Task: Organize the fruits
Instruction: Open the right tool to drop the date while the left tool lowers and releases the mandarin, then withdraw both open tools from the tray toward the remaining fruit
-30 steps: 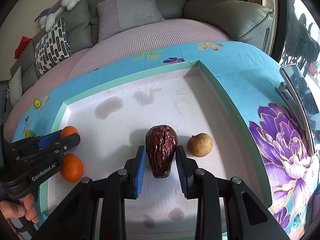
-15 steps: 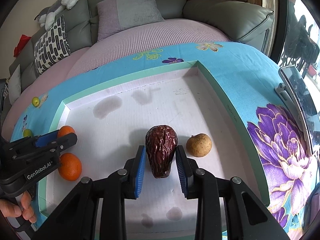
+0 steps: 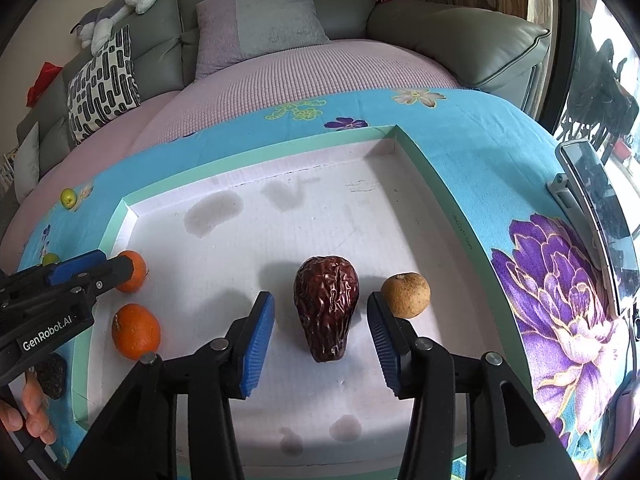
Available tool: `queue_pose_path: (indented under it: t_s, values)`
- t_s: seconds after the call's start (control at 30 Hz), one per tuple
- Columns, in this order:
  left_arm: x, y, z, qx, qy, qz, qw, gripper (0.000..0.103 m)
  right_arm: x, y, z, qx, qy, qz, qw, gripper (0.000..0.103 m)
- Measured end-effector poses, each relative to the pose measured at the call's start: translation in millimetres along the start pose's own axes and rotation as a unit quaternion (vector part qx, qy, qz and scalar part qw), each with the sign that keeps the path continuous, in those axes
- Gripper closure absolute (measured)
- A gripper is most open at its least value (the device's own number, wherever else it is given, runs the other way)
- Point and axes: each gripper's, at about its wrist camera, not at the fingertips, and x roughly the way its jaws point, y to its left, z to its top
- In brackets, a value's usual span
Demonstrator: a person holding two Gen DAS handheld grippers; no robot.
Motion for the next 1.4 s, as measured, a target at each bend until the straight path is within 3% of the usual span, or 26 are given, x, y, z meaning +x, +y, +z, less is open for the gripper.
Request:
queue_pose_path:
  t_s: [0.13, 0.23, 0.3, 0.43, 0.57, 0.73, 0.8, 1.4]
  values:
    - [-8, 8, 0, -0.013, -0.009, 0.007, 0.9999, 0.042, -3, 2, 1, -0.004, -0.006, 0.005, 1.000, 0.045]
    - [-10, 15, 0, -0.025, -0.013, 0.017, 0.9995, 0.038, -7, 4, 2, -0.007, -0.012, 0.005, 1.000, 0.031]
    - [-12, 21, 0, -0.034, -0.017, 0.025, 0.9990, 0.031, -9, 5, 3, -0.009, -0.018, 0.005, 1.000, 0.031]
    - [-14, 35, -2, -0.059, -0.024, 0.043, 0.9970, 0.028, -13, 7, 5, -0.016, -0.026, 0.002, 1.000, 0.027]
    - [-14, 50, -3, -0.087, -0.030, 0.067, 0.9935, 0.010, -16, 8, 6, -0.019, -0.036, -0.001, 0.999, 0.025]
    - [-13, 64, -6, -0.108, -0.031, 0.093, 0.9893, 0.007, -15, 8, 6, -0.022, -0.035, -0.006, 0.999, 0.022]
    - [-11, 67, -8, -0.110, -0.029, 0.107, 0.9877, 0.001, -14, 8, 6, -0.023, -0.034, -0.009, 0.999, 0.022]
    - [-16, 71, -13, -0.096, -0.033, 0.130, 0.9863, 0.000, -15, 9, 7, -0.020, -0.043, -0.019, 0.999, 0.021]
